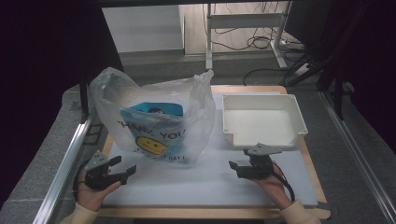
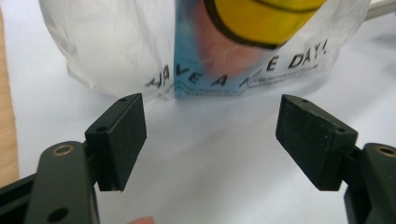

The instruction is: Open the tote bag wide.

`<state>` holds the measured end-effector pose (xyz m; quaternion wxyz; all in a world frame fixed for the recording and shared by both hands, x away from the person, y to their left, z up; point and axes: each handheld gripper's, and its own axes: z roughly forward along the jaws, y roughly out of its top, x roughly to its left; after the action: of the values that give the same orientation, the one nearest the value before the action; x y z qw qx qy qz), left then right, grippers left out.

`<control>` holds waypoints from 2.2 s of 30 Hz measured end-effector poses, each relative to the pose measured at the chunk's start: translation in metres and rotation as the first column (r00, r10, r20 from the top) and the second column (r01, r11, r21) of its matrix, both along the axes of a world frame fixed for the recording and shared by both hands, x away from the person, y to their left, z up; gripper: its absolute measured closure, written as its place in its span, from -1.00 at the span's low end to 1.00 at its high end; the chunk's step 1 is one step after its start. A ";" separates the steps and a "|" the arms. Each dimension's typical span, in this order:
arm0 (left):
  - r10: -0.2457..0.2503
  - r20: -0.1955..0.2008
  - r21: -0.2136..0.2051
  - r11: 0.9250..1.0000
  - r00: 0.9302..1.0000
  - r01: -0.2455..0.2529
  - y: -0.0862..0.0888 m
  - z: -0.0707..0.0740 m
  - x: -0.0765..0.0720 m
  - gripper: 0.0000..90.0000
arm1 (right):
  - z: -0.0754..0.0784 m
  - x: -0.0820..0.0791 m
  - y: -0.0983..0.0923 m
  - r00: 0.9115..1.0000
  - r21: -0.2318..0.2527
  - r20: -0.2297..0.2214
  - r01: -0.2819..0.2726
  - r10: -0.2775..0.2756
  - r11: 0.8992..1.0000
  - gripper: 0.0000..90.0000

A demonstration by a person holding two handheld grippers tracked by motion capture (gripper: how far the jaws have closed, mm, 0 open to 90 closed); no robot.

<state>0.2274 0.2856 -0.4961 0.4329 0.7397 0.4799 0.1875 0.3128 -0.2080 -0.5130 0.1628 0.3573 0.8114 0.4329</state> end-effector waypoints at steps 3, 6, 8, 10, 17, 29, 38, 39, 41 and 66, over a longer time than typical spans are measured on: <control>0.001 0.017 -0.004 1.000 1.000 -0.001 0.001 0.007 -0.001 -0.44 | -0.001 0.000 0.000 1.000 0.000 -0.005 0.002 -0.002 1.000 -0.54; 0.006 0.019 -0.006 1.000 1.000 -0.006 0.001 0.009 -0.001 -0.44 | -0.001 0.000 0.000 1.000 0.000 -0.006 0.005 -0.005 1.000 -0.54; 0.008 0.017 -0.012 1.000 1.000 -0.008 0.002 0.010 -0.001 -0.44 | -0.001 0.000 0.000 1.000 0.001 -0.009 0.007 -0.007 1.000 -0.54; 0.012 0.019 -0.014 1.000 1.000 -0.012 0.002 0.012 -0.001 -0.44 | -0.001 0.000 0.000 1.000 0.000 -0.010 0.007 -0.007 1.000 -0.54; 0.017 0.032 -0.048 0.999 0.999 -0.015 0.012 0.031 -0.003 -0.46 | 0.001 -0.002 0.000 1.000 0.002 -0.011 0.011 -0.011 1.000 -0.54; 0.032 0.069 -0.047 0.998 0.997 -0.029 0.020 0.054 0.000 -0.47 | 0.000 -0.003 0.002 1.000 0.002 -0.010 0.002 -0.002 1.000 -0.54; 0.041 0.099 -0.056 0.998 0.994 -0.035 0.026 0.079 0.006 -0.46 | 0.000 -0.002 0.002 1.000 -0.003 -0.014 0.003 -0.003 1.000 -0.54; 0.042 0.104 -0.060 0.998 0.994 -0.035 0.028 0.083 0.007 -0.46 | 0.000 -0.003 0.002 1.000 -0.003 -0.015 0.003 -0.003 1.000 -0.54; 0.042 0.108 -0.061 0.998 0.993 -0.036 0.030 0.087 0.008 -0.45 | 0.000 -0.003 0.002 1.000 -0.003 -0.015 0.004 -0.004 1.000 -0.54; 0.069 0.145 -0.065 0.996 0.987 -0.060 0.038 0.131 0.029 -0.22 | -0.002 -0.002 0.002 0.999 -0.010 -0.034 0.008 -0.008 1.000 -0.54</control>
<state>0.2567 0.3240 -0.3652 0.4829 0.6946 0.4759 0.2407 0.3110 -0.2057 -0.5148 0.1525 0.3672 0.8147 0.4221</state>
